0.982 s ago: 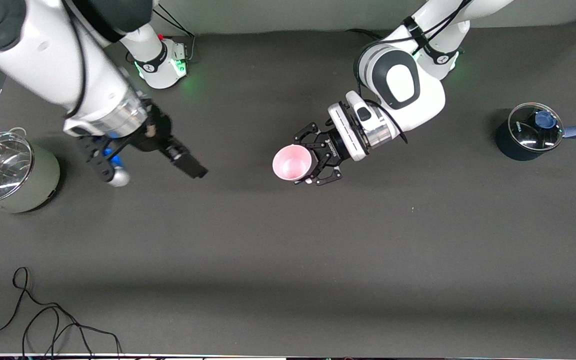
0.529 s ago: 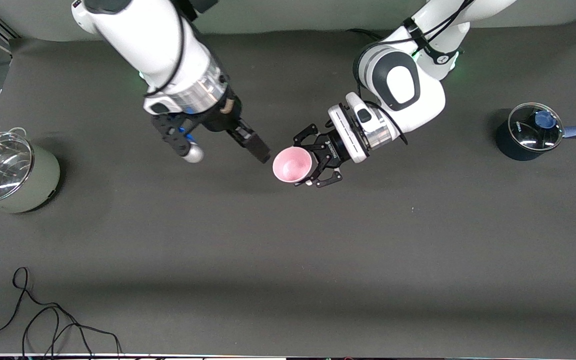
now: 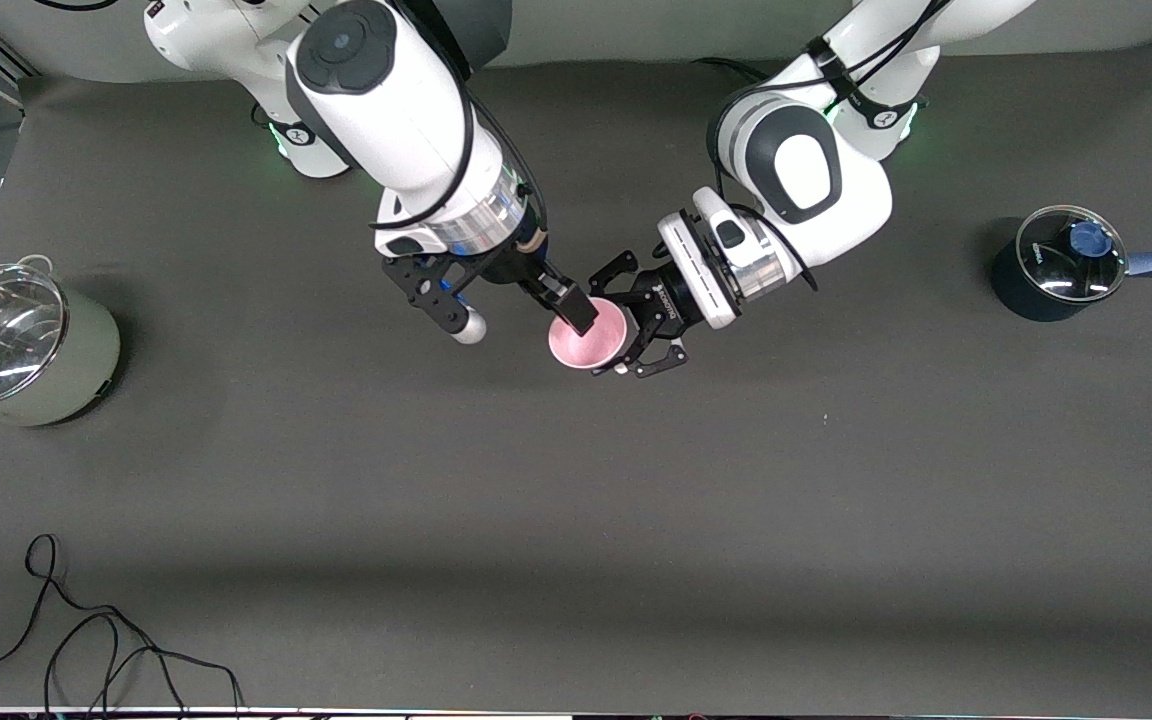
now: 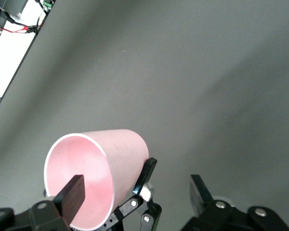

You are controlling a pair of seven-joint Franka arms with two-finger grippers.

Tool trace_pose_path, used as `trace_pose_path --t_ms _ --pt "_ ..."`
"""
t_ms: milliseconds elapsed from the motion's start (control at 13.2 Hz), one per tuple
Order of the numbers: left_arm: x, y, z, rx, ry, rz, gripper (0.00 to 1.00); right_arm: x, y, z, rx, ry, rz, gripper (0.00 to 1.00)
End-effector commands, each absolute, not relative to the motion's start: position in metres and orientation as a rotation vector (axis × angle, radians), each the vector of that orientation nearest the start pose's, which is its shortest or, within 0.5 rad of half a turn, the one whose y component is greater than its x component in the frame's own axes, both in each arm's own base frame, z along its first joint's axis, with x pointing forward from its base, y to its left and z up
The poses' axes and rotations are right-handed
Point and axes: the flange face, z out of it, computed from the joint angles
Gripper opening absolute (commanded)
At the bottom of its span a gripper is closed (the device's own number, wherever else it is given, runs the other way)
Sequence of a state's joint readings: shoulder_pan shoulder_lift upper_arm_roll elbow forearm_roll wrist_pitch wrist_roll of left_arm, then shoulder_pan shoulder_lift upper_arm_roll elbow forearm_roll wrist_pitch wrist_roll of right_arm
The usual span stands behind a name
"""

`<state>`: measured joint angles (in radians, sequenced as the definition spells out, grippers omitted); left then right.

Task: Transfer pink cup from left to right arm
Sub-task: 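Grasp the cup rim with the right gripper, then open the left gripper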

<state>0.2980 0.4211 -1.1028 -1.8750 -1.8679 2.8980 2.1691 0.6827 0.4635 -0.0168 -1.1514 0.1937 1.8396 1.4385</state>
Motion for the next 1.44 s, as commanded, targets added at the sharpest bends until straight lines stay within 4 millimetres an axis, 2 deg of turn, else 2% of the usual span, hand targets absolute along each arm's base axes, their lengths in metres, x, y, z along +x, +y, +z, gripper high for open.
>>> trace_pose_path --t_ms 0,76,453,604,680,831,907,1058,1133,1209,1360 --pt "0.511 -0.369 0.412 1.837 -0.958 1.209 0.32 0.549 0.462 0.561 -2.612 1.124 0.08 0.03" --pt "0.511 -0.369 0.412 1.837 -0.958 1.209 0.32 0.549 0.462 0.561 -2.613 1.122 0.08 0.0" --pt "0.511 -0.368 0.412 1.839 -0.955 1.209 0.33 0.547 0.464 0.562 -2.659 1.086 -0.001 0.0" --pt "0.512 -0.367 0.412 1.839 -0.955 1.211 0.43 0.547 0.462 0.564 -2.661 1.079 -0.006 0.0" --pt "0.512 -0.367 0.412 1.839 -0.955 1.211 0.43 0.548 0.461 0.565 -2.659 1.08 -0.009 0.0" --pt "0.512 -0.367 0.412 1.839 -0.957 1.211 0.59 0.552 0.454 0.571 -2.653 1.081 -0.009 0.0" --pt "0.512 -0.367 0.412 1.839 -0.957 1.211 0.62 0.554 0.448 0.574 -2.65 1.087 -0.013 0.0" --pt "0.513 -0.366 0.412 1.84 -0.956 1.212 0.77 0.558 0.429 0.594 -2.63 1.078 -0.035 0.0" --pt "0.513 -0.365 0.412 1.841 -0.955 1.213 0.8 0.559 0.419 0.599 -2.648 1.068 -0.017 0.0" --pt "0.513 -0.365 0.412 1.842 -0.953 1.212 0.91 0.566 0.401 0.6 -2.669 1.048 0.027 0.0" --pt "0.514 -0.365 0.413 1.842 -0.95 1.214 0.99 0.571 0.368 0.618 -2.688 0.972 0.057 0.0"
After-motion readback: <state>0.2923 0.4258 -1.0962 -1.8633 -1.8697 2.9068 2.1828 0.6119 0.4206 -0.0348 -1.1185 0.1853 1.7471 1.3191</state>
